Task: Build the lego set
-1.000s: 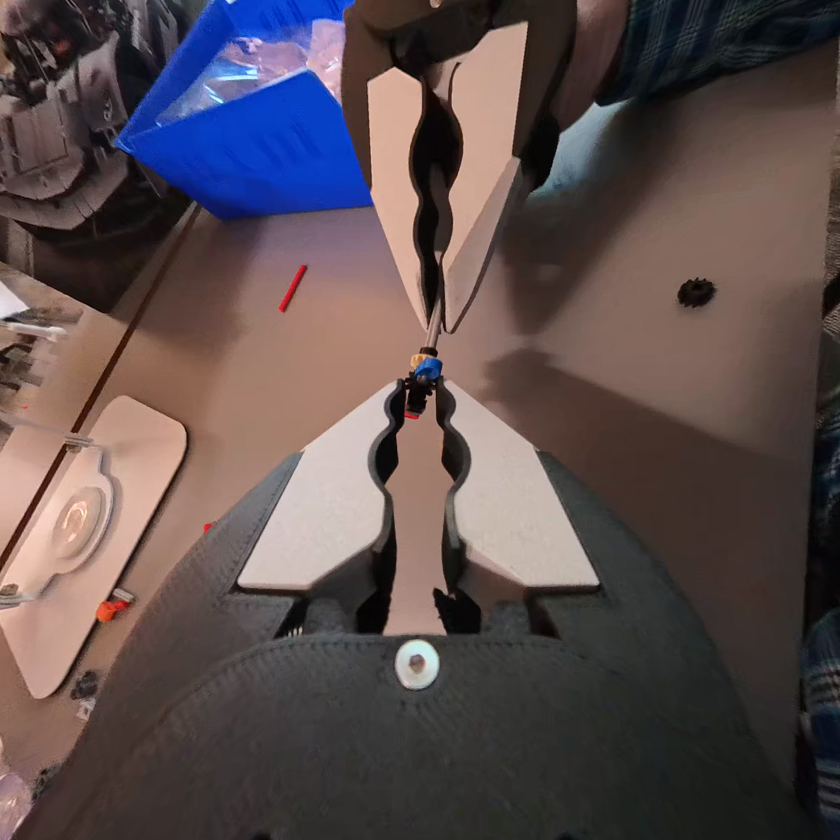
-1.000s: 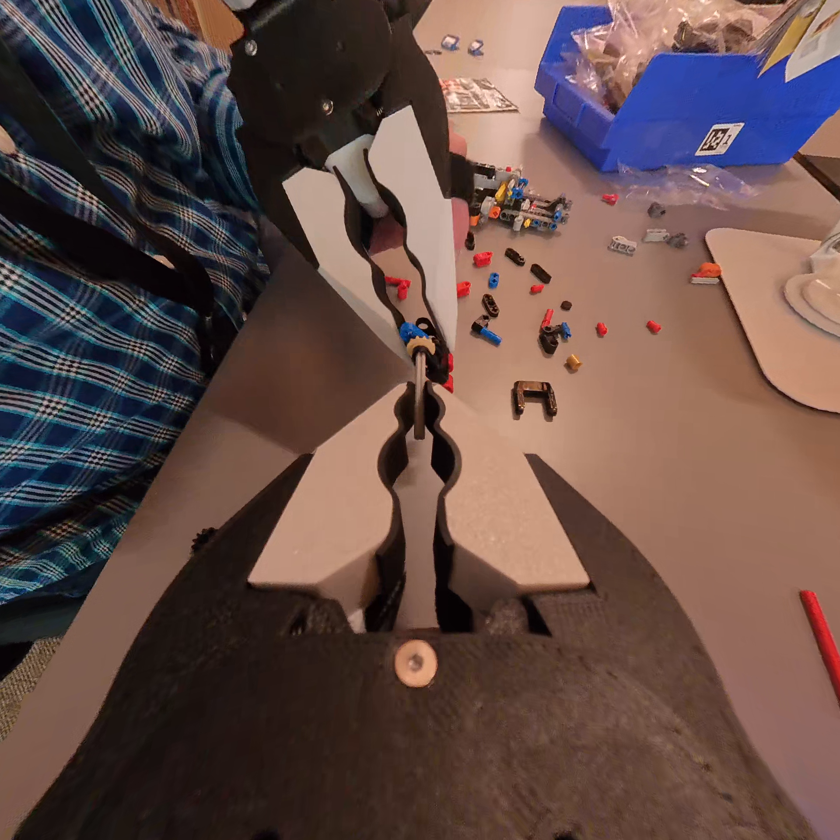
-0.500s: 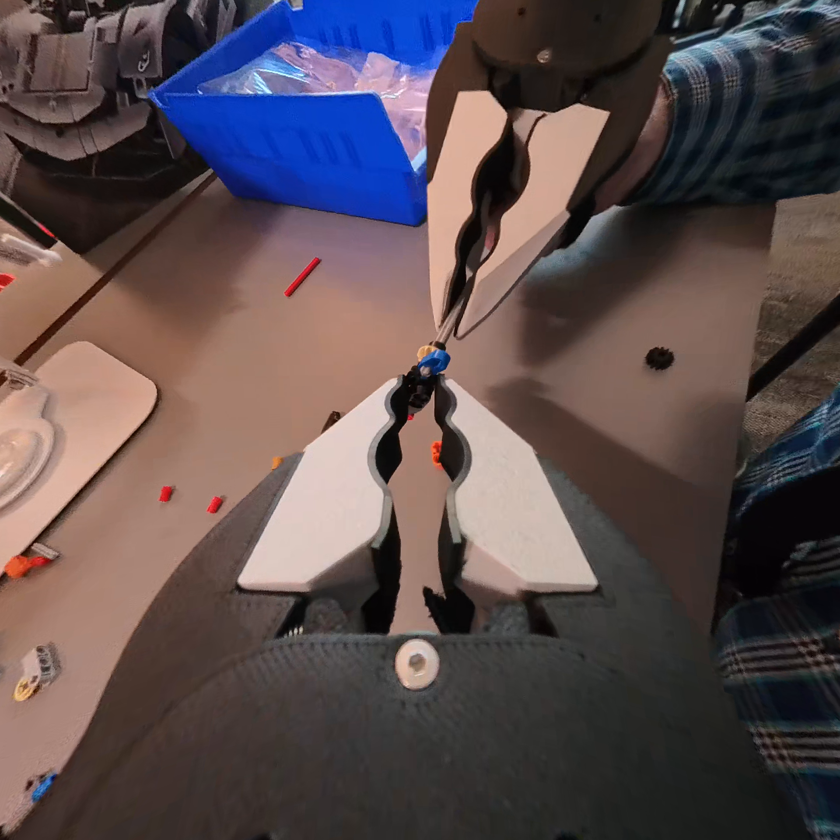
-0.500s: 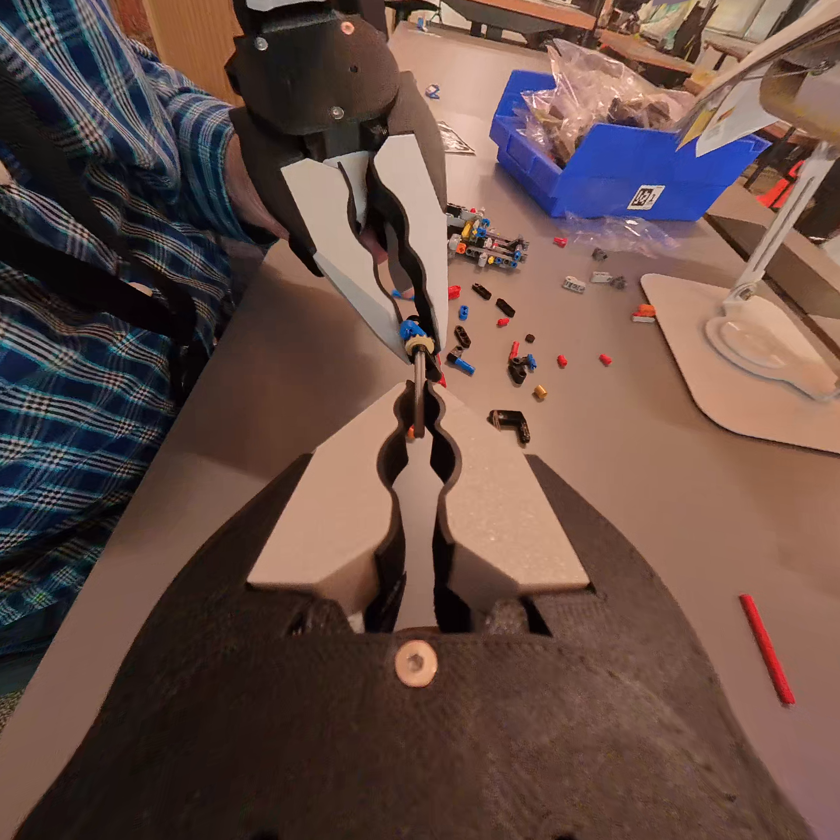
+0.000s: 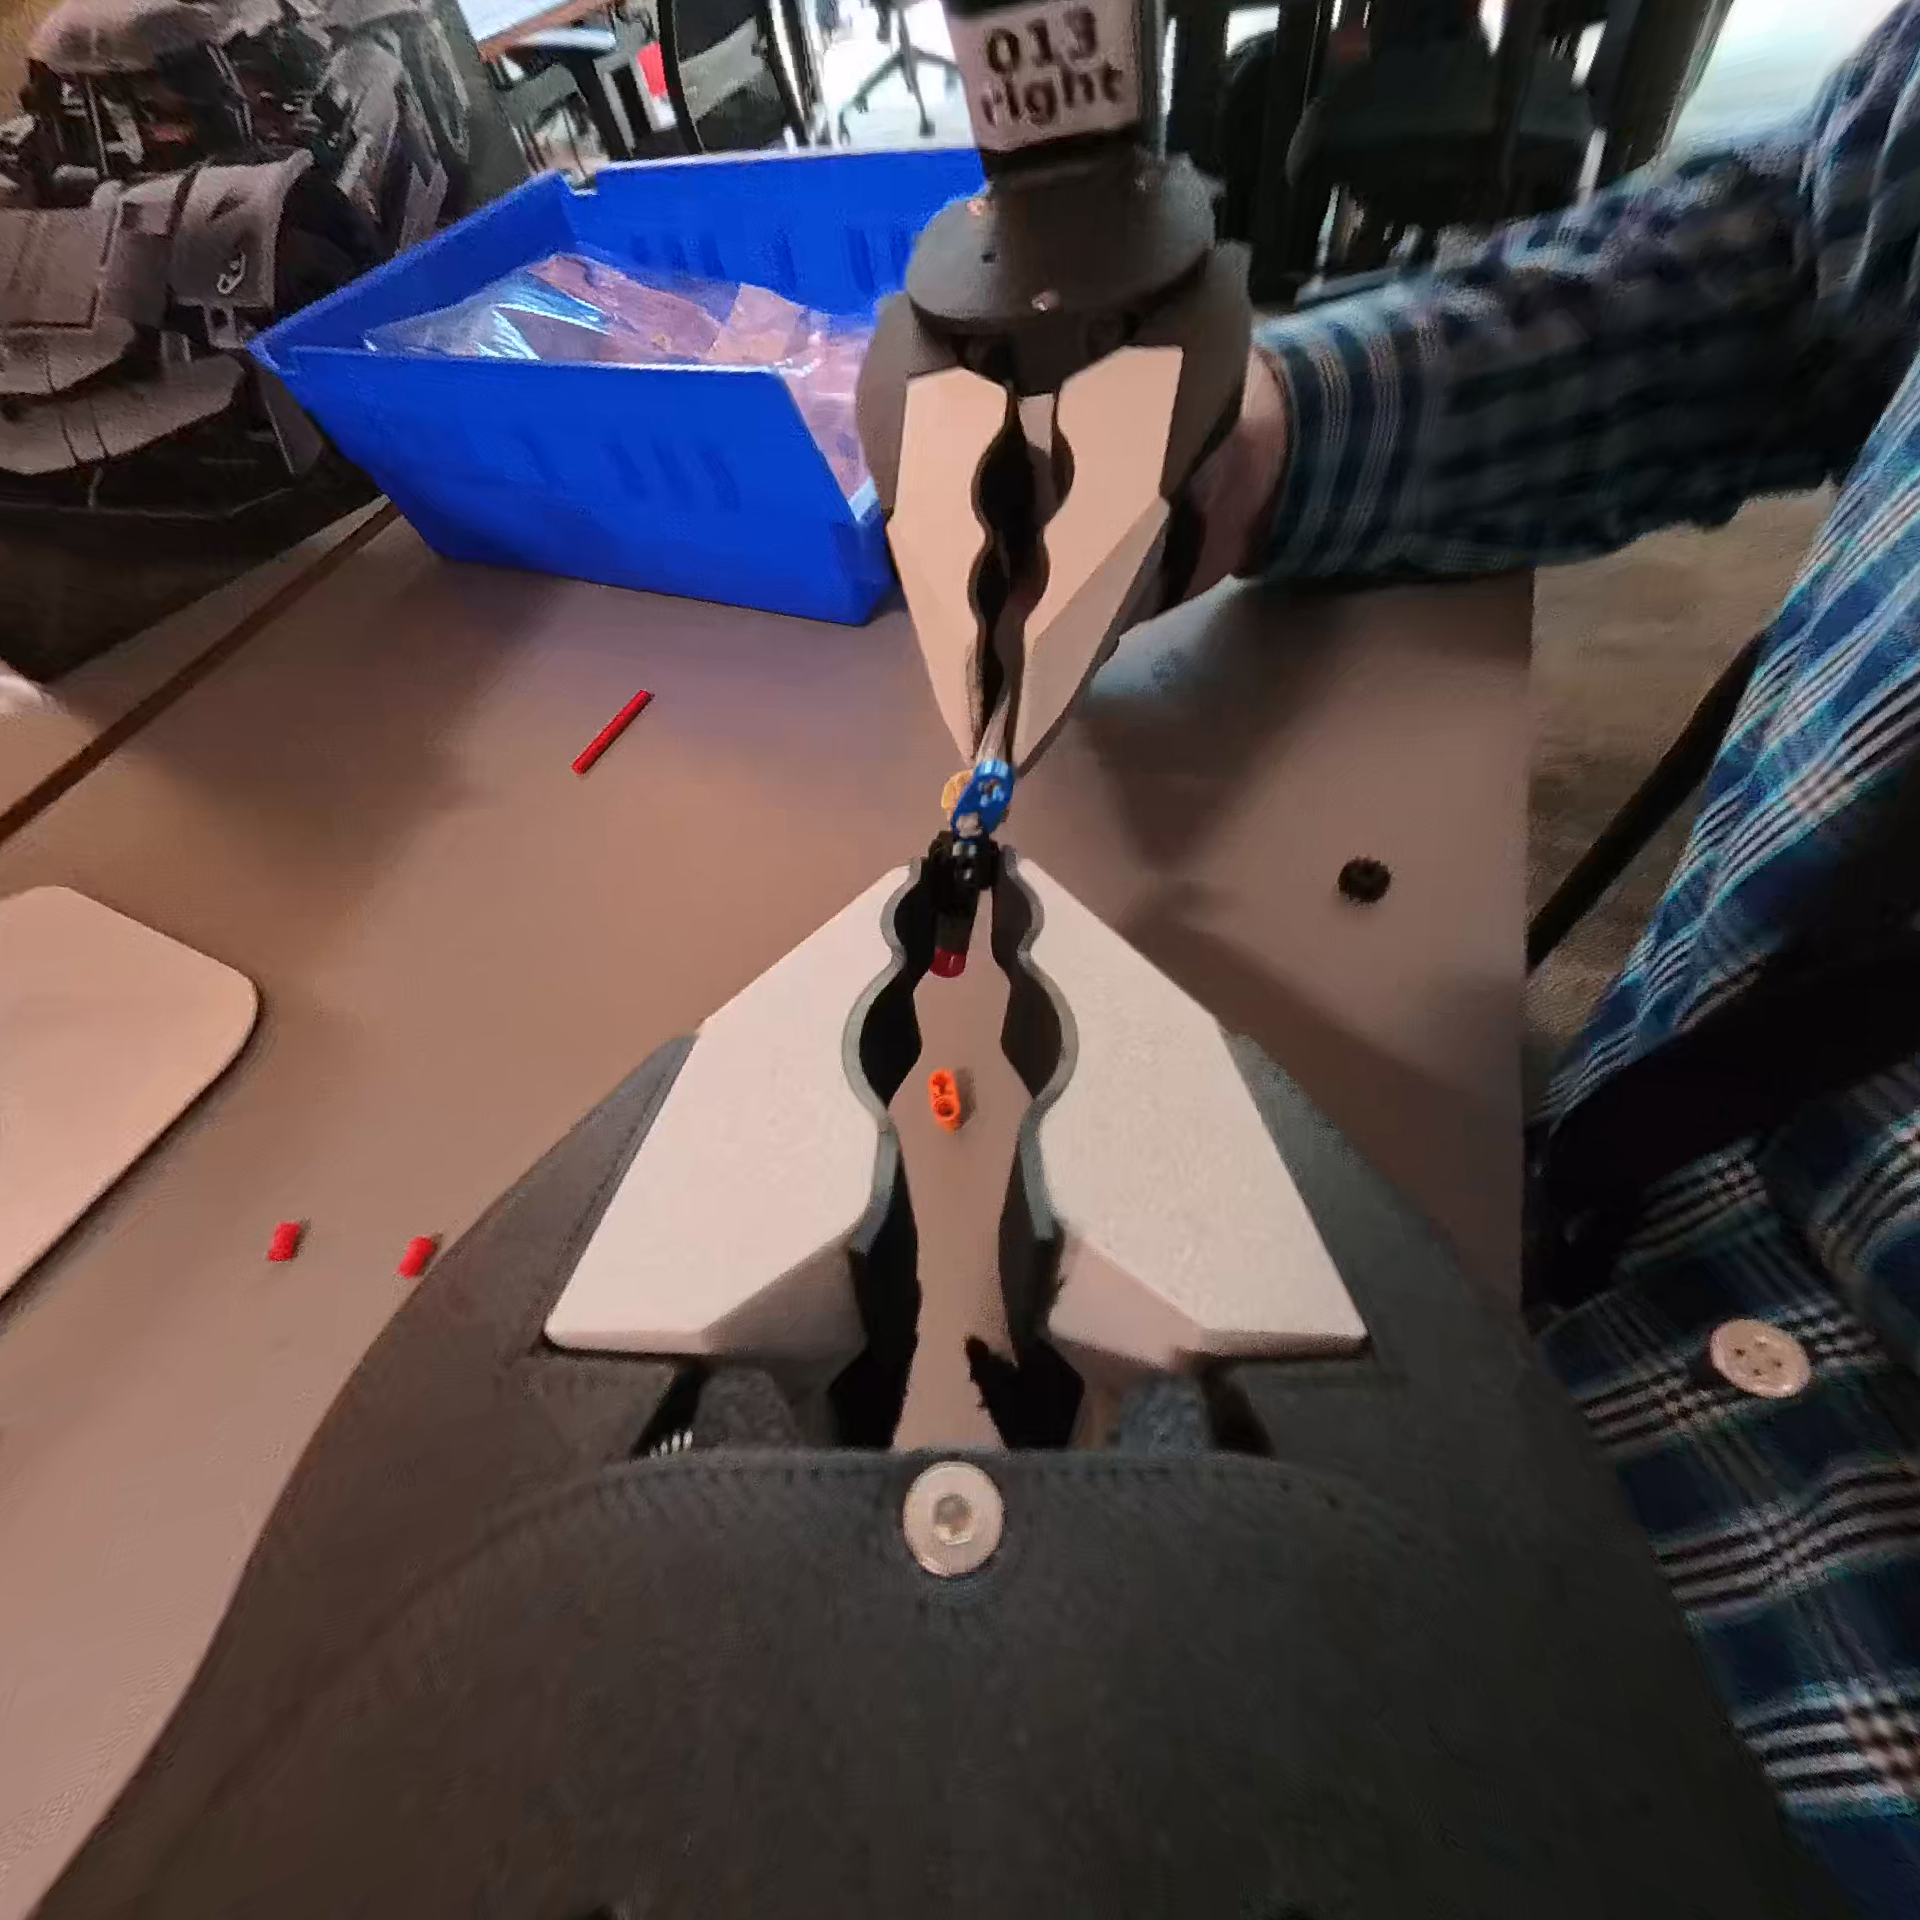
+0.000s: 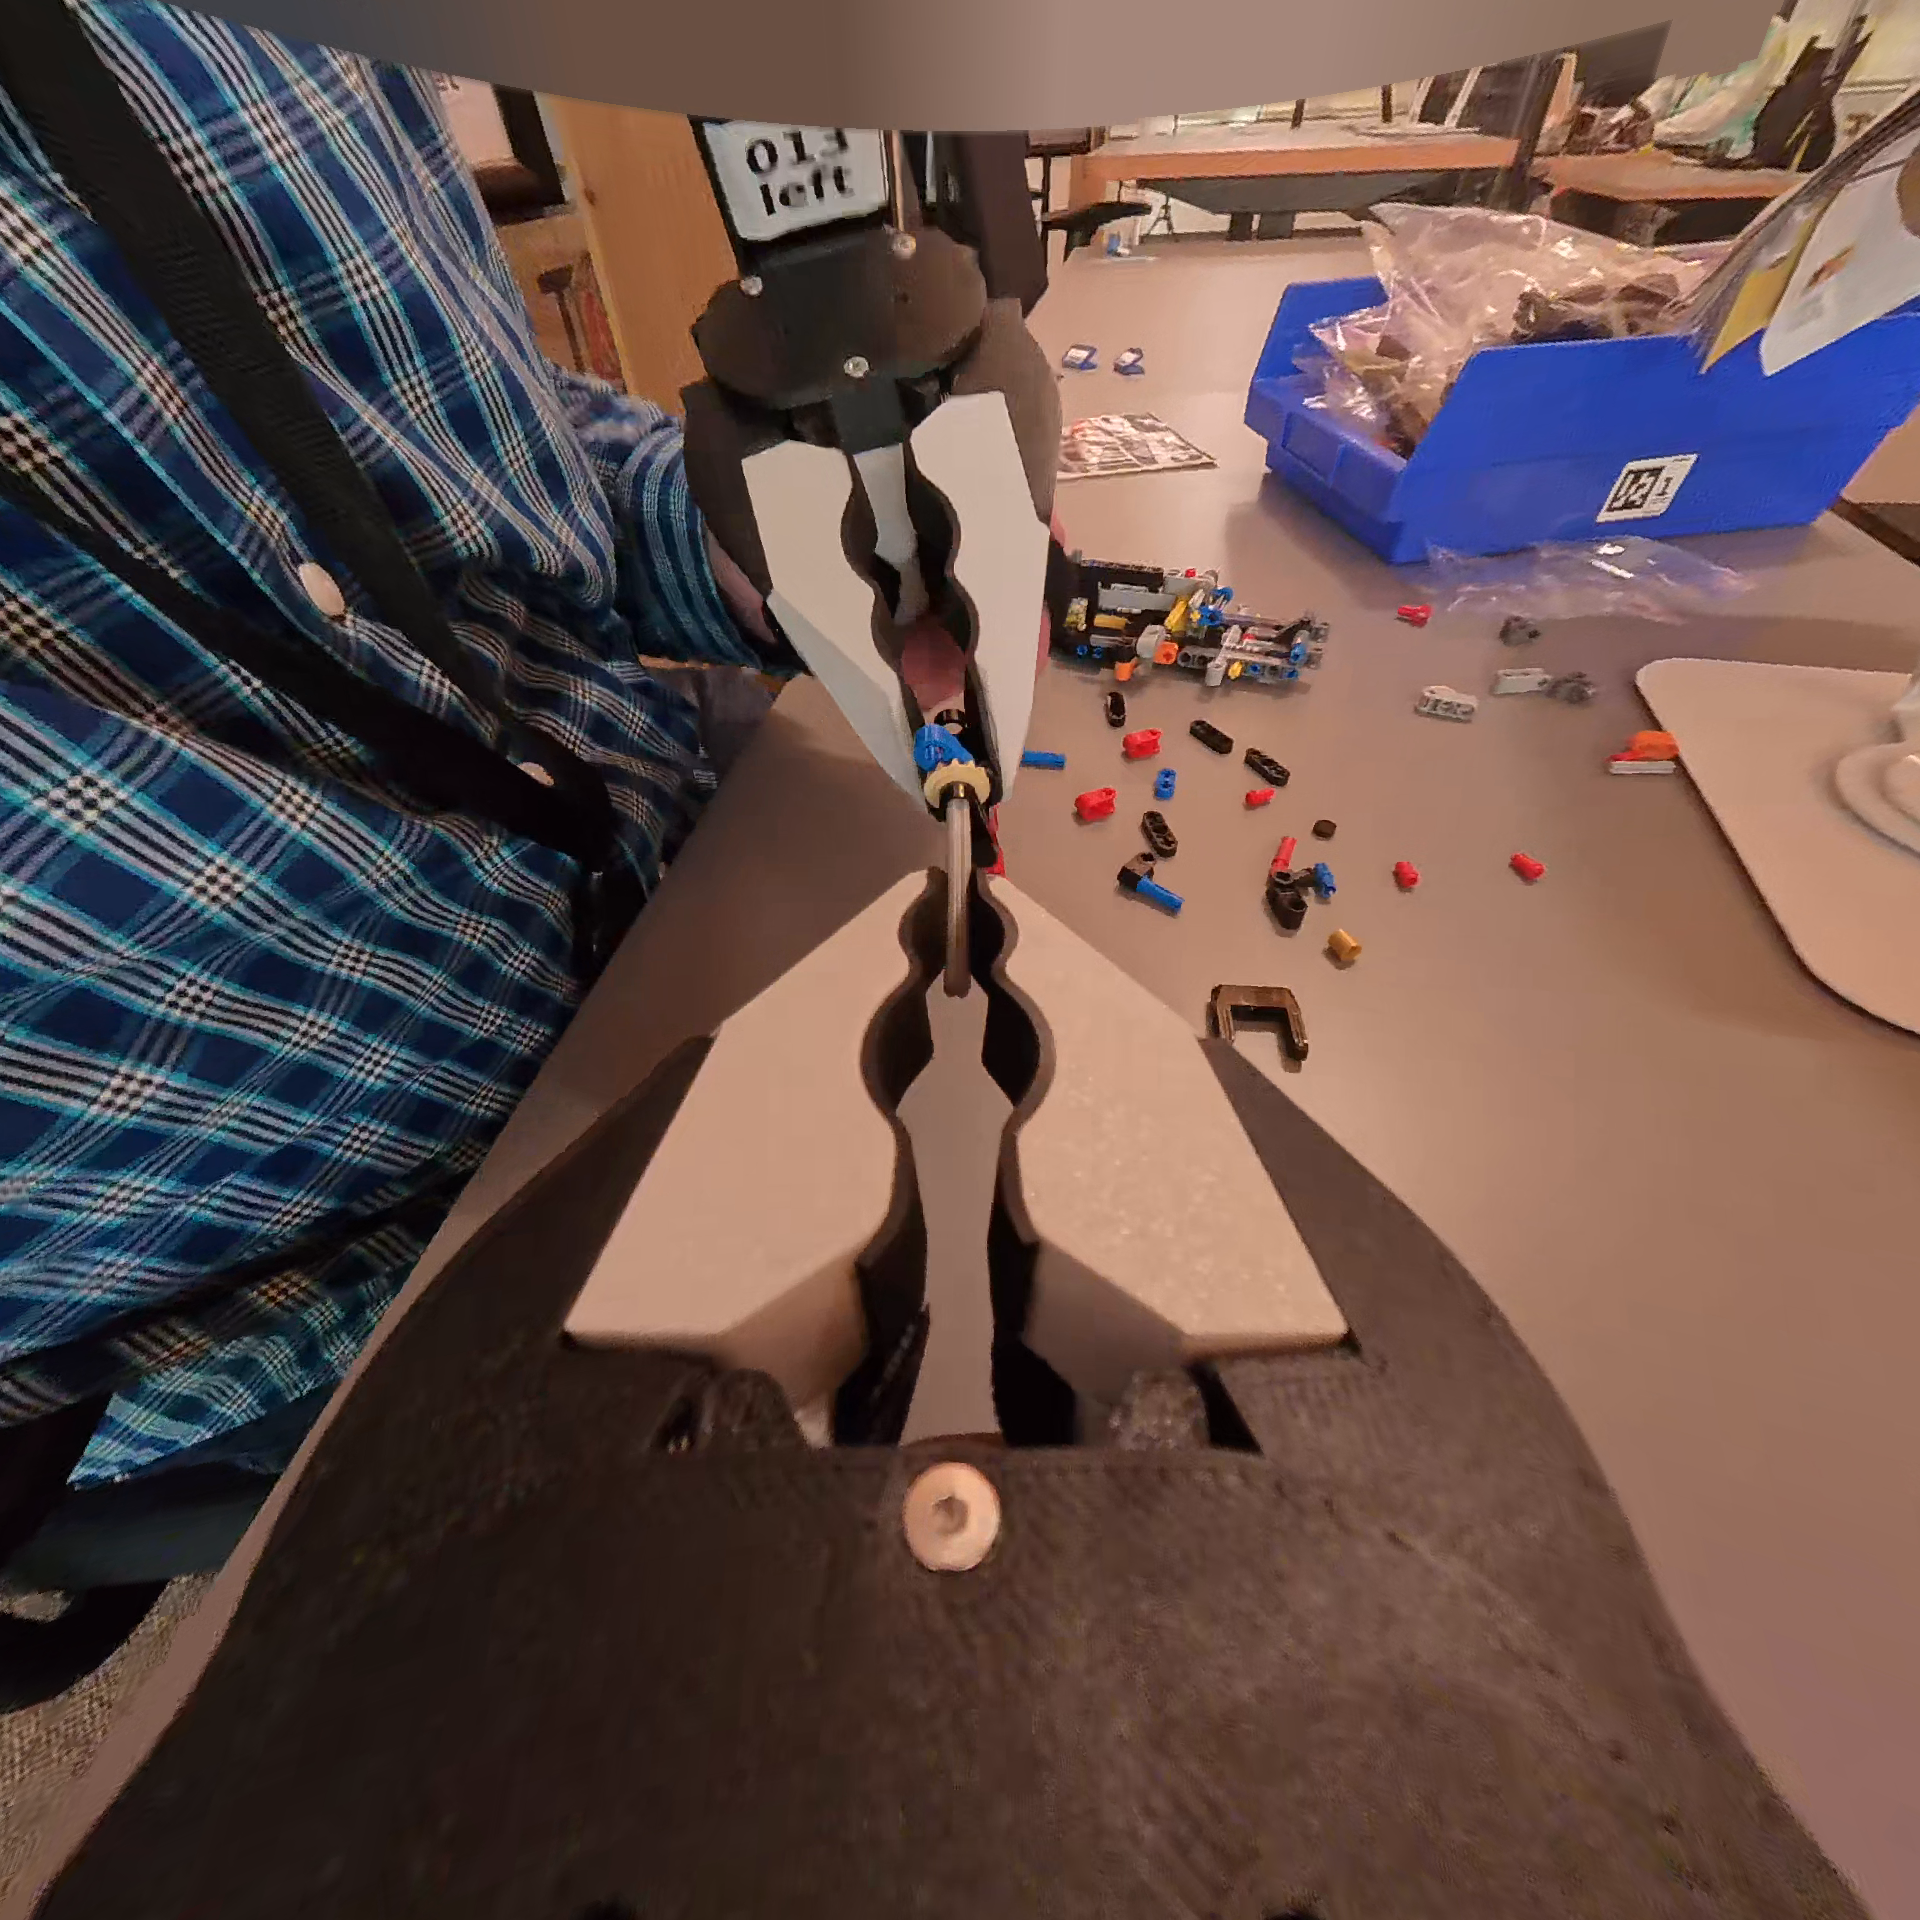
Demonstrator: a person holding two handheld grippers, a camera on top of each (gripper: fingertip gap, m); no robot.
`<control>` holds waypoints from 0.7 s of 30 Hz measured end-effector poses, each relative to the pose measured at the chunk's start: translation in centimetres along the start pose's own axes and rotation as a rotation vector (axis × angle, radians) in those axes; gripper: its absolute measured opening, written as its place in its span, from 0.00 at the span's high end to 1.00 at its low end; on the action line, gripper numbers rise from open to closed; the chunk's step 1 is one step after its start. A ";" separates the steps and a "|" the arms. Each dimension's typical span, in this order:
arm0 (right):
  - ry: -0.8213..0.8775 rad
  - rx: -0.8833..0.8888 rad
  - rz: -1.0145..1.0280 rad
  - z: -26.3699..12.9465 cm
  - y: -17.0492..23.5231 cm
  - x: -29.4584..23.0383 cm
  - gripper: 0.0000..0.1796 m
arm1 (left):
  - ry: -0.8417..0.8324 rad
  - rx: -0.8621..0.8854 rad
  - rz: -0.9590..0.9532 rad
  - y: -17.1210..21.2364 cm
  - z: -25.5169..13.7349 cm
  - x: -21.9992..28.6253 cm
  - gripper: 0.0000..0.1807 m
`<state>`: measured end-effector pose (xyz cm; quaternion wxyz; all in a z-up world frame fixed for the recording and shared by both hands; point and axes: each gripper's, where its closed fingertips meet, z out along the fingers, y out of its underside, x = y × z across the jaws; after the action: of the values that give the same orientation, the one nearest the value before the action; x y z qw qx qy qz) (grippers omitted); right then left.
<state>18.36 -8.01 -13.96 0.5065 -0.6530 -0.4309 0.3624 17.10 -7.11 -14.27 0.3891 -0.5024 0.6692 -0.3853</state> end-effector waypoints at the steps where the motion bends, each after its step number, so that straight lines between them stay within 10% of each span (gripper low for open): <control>1: 0.009 0.011 0.000 0.0 -0.3 0.0 1.00 | 0.014 0.027 -0.043 -0.2 -0.2 -0.1 0.95; 21: 0.138 0.121 0.080 0.8 -2.7 1.1 1.00 | 0.207 0.340 -0.565 -2.4 -2.2 -1.5 0.95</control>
<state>17.52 -6.42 -11.53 0.5585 -0.6614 -0.3459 0.3618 16.33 -5.81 -11.04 0.2751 -0.5540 0.4658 -0.6328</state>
